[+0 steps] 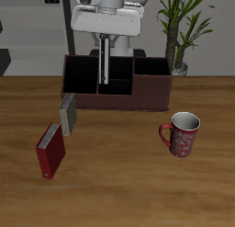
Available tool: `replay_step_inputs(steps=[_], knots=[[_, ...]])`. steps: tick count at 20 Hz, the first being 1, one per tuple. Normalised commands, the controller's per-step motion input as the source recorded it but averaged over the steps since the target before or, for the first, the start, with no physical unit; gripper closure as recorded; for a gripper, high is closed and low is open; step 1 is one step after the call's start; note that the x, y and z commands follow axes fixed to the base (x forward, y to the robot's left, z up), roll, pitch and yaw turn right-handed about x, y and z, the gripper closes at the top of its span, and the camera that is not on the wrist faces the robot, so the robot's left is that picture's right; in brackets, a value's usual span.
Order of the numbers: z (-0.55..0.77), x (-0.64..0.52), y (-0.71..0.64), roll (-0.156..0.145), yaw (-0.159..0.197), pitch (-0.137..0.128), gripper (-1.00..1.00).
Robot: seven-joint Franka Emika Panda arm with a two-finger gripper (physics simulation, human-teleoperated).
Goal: Place the striped book into the back desk caddy's left compartment
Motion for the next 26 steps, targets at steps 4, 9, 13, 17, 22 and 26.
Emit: replay_step_inputs(steps=[4,9,13,17,22,26], knots=[[0.08,-0.38,-0.19,-0.013,-0.015,-0.006,1.0],[-0.11,-0.26,-0.04,0.01,0.028,0.022,1.0],[-0.15,-0.27,0.03,0.011,0.019,0.032,1.0],[-0.14,-0.3,0.08,0.007,0.015,0.026,1.0],[-0.04,-0.22,0.0,-0.01,0.013,0.009,1.0],[0.01,-0.27,-0.11,-0.024,-0.002,-0.018,1.0]])
